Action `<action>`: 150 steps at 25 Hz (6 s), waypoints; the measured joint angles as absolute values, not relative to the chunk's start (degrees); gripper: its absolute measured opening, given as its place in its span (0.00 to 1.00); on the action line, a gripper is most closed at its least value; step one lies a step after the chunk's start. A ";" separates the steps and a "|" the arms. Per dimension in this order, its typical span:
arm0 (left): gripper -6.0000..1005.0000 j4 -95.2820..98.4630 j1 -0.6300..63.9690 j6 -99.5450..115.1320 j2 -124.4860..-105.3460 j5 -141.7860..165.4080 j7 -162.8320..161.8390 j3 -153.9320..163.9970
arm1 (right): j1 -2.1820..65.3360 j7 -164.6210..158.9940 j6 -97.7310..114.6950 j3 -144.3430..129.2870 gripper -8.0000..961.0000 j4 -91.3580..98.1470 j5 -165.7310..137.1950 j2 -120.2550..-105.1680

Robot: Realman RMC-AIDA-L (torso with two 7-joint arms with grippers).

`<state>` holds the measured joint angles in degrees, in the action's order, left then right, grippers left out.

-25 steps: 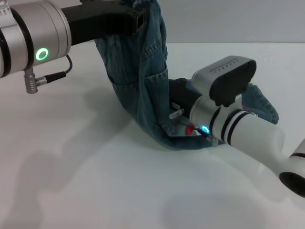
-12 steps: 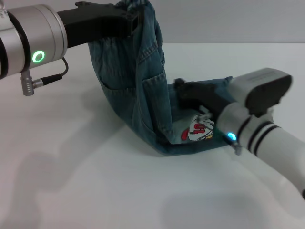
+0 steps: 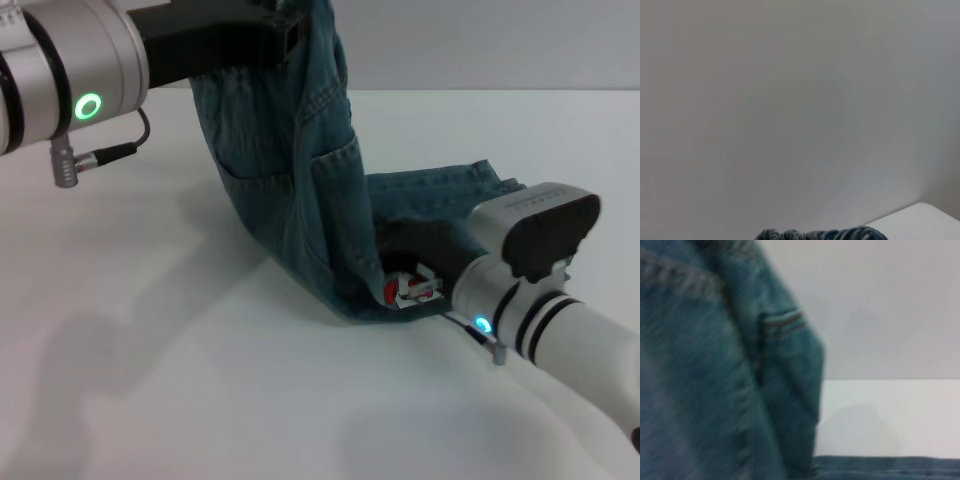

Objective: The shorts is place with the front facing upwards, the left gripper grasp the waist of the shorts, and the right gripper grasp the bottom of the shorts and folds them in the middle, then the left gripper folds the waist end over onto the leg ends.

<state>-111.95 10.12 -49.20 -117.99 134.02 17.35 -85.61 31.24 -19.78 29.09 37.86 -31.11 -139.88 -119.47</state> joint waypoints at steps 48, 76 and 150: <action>0.16 -103.96 12.13 -42.15 -118.04 132.28 18.60 -76.50 | 21.64 -11.79 42.67 61.83 0.01 -23.90 -140.01 -118.13; 0.48 -93.28 14.12 -31.84 -118.05 123.02 28.52 -68.25 | 12.58 -11.68 44.13 64.58 0.01 -33.15 -145.86 -116.35; 0.11 -31.34 15.82 50.73 -118.45 157.84 -16.45 -28.95 | -12.21 -0.01 50.62 67.60 0.01 -50.33 -156.26 -119.11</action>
<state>-31.34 15.82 50.73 -118.45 157.84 -16.45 -28.95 -12.21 -0.01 50.62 67.60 -50.33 -156.27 -119.11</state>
